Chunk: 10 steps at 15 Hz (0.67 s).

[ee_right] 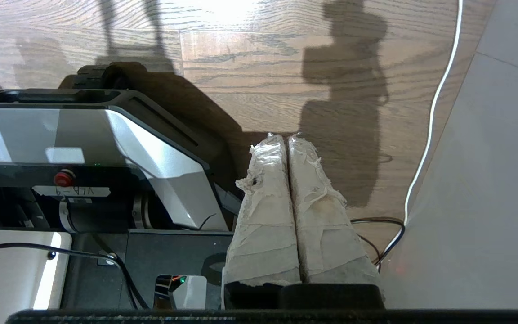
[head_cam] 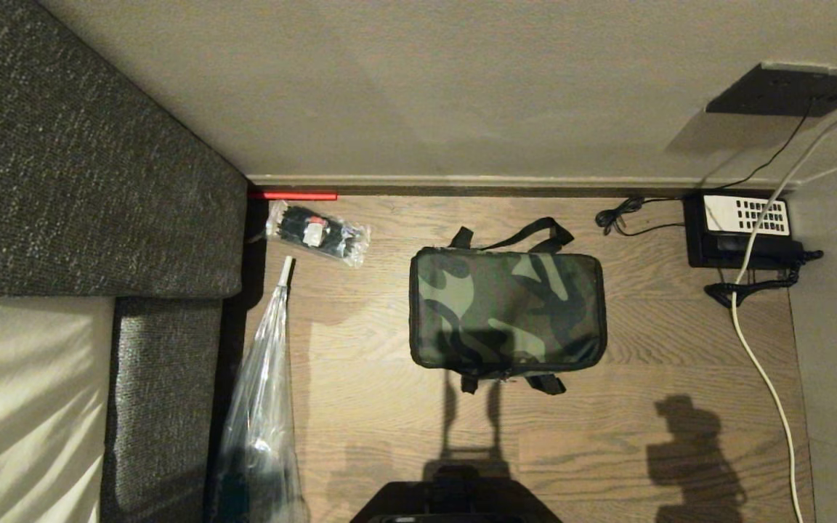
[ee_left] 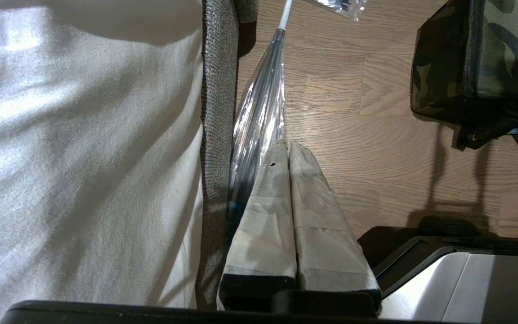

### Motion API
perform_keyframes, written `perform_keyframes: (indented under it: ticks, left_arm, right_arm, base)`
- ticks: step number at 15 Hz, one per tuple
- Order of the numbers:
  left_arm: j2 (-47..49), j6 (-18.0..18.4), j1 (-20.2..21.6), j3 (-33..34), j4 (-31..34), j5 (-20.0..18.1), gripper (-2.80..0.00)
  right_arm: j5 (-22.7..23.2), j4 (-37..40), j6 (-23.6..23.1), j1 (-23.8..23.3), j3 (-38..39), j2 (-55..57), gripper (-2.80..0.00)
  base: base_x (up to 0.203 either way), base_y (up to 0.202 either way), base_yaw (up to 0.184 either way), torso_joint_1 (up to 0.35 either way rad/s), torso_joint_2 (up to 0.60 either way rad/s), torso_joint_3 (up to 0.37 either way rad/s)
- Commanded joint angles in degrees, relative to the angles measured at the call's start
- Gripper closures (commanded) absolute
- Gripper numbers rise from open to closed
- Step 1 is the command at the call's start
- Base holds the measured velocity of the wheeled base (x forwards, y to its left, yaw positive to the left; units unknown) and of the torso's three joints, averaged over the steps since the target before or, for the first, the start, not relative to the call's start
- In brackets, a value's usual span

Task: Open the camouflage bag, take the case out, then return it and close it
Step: Open the top of the storage box

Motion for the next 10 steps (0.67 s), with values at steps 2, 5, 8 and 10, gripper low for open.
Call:
perform_keyframes:
  ticks: [2,5,8,10]
  left_arm:
    - [0.0,0.0,0.0,0.0,0.0,0.0,0.0]
    - [0.0,0.0,0.0,0.0,-0.1,0.0,0.0]
    - [0.0,0.0,0.0,0.0,-0.1,0.0,0.0]
    - [0.0,0.0,0.0,0.0,-0.1,0.0,0.0]
  right_arm:
    - [0.0,0.2,0.0,0.0,0.0,-0.1,0.0]
    - [1.0,-6.8,-3.3,0.2,1.9,2.0,0.0]
    - [1.9,-12.3,-6.1,0.3,3.5,3.7,0.0]
    - [1.9,-12.3,-6.1,0.3,3.5,3.7,0.0]
  base:
    - [0.0,0.0,0.0,0.0,0.0,0.0]
    - [0.0,0.0,0.0,0.0,0.0,0.0]
    - [0.0,0.0,0.0,0.0,0.0,0.0]
    - [0.0,0.0,0.0,0.0,0.0,0.0]
